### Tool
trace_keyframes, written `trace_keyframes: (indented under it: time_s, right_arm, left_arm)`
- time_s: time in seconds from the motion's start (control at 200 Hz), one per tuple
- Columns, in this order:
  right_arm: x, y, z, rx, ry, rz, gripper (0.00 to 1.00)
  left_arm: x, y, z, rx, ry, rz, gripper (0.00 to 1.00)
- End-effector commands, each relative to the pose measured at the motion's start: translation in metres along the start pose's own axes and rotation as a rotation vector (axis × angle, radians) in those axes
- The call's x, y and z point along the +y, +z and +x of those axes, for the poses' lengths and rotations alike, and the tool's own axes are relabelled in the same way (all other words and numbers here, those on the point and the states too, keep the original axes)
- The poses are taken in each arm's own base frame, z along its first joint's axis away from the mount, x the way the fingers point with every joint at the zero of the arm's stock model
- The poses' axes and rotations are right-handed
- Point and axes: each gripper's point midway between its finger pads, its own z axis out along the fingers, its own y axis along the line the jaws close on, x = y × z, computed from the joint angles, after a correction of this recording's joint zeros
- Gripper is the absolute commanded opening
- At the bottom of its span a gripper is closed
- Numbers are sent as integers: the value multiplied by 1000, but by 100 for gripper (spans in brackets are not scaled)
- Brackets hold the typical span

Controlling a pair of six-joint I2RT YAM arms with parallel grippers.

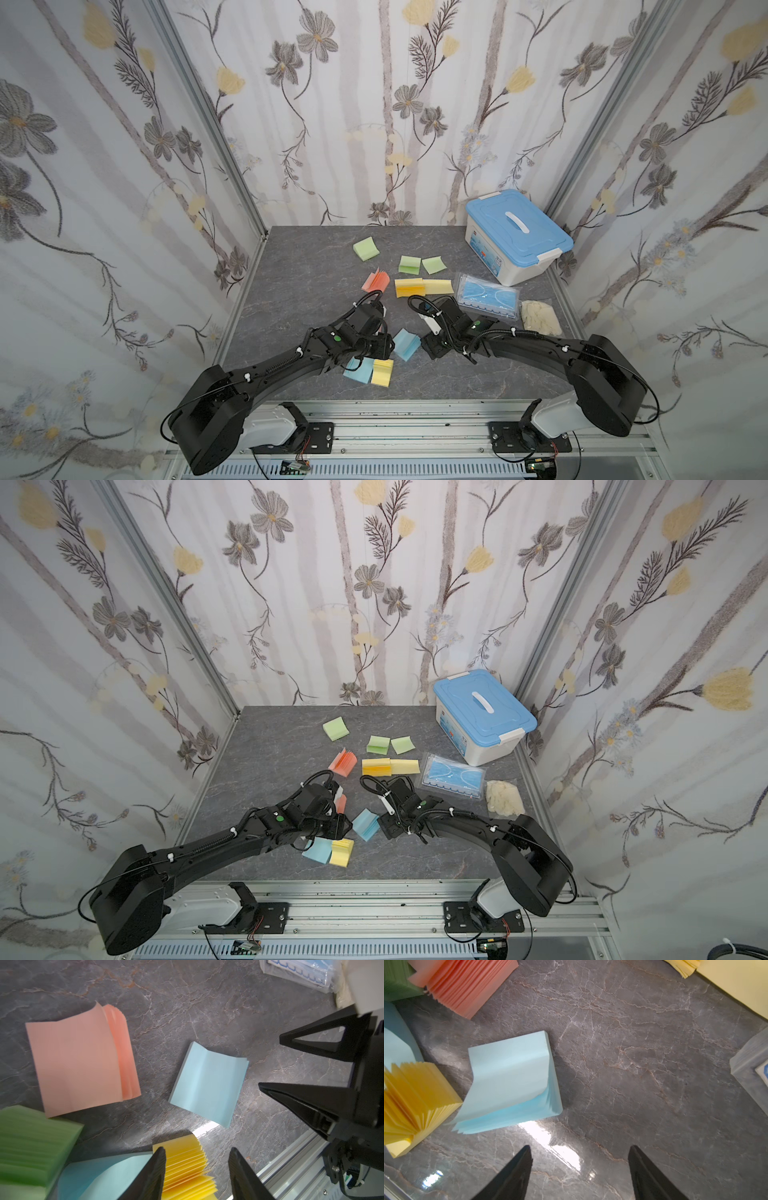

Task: Tear off pages from different memo pads
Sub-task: Move the memo pad to the center of the board, then pick up the memo pad from the center of the board.

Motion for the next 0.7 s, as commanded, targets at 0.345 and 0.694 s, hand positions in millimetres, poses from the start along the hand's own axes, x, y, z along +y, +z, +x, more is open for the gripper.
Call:
trace_keyframes:
  time_s: [0.345, 0.694]
  right_arm:
    - [-20, -17, 15, -52, 125, 21, 76]
    - [-24, -15, 19, -49, 141, 22, 76]
  left_arm:
    - [-25, 30, -11, 13, 46, 94, 49]
    - [-18, 44, -2, 33, 84, 19, 46]
